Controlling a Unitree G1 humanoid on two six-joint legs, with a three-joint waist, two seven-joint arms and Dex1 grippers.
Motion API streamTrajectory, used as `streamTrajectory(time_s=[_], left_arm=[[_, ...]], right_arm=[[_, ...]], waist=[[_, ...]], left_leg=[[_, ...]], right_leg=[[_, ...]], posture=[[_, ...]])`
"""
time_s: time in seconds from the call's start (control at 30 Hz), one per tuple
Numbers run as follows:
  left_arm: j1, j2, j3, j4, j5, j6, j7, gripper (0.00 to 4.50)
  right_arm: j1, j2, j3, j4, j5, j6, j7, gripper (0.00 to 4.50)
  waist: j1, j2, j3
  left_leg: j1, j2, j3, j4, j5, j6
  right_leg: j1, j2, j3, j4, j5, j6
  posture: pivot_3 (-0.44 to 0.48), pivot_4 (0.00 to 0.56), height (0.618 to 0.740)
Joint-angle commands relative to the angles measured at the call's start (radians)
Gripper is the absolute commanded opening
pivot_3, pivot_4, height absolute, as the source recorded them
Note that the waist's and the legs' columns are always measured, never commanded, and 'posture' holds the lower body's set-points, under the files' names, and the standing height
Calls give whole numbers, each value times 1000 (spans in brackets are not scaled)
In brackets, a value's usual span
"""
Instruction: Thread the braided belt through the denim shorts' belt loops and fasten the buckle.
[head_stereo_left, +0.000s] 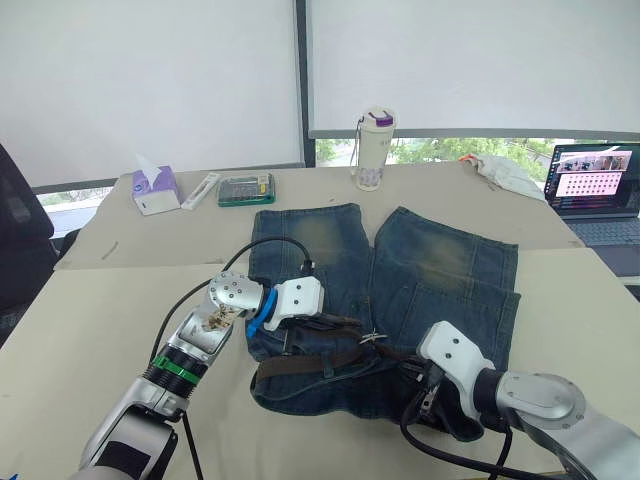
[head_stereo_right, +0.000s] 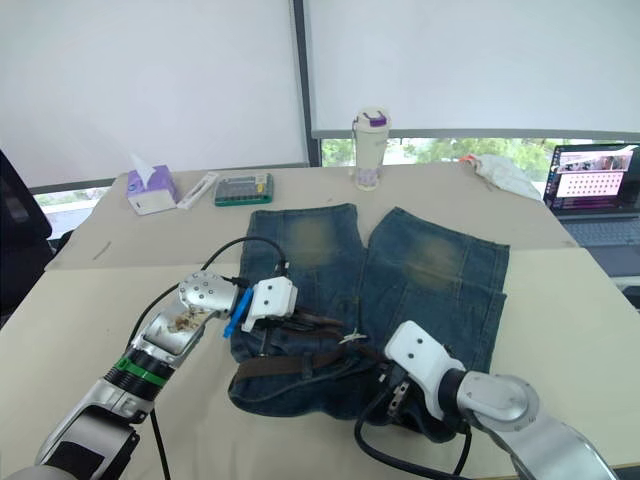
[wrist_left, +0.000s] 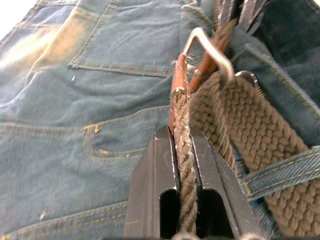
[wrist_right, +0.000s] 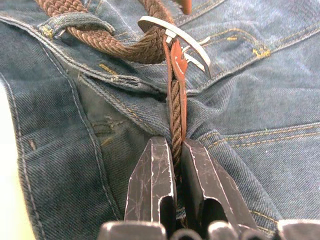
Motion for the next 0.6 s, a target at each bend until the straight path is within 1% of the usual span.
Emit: streamTrajectory(time_s=[0.03, 0.3, 0.6], left_arm=[[-24, 2, 19, -22, 1, -19, 12, 0], [-23, -37, -40, -7, 55, -117, 11, 0], [-18, -39, -30, 7, 54, -122, 17, 0]], right_arm=[[-1, -6, -20, -37, -7, -34, 6, 9], [-23, -10, -3, -41, -18, -39, 16, 9], [-13, -11, -6, -54, -27, -34, 14, 9]], waist=[[0, 0, 0], [1, 0, 0], [1, 0, 0]], left_leg=[[0, 0, 0, 0, 0, 0], [0, -1, 0, 0, 0, 0], [0, -1, 0, 0, 0, 0]], right_leg=[[0, 0, 0, 0, 0, 0], [0, -1, 0, 0, 0, 0], [0, -1, 0, 0, 0, 0]], posture=[[0, 150, 740], [0, 150, 740], [0, 150, 740]])
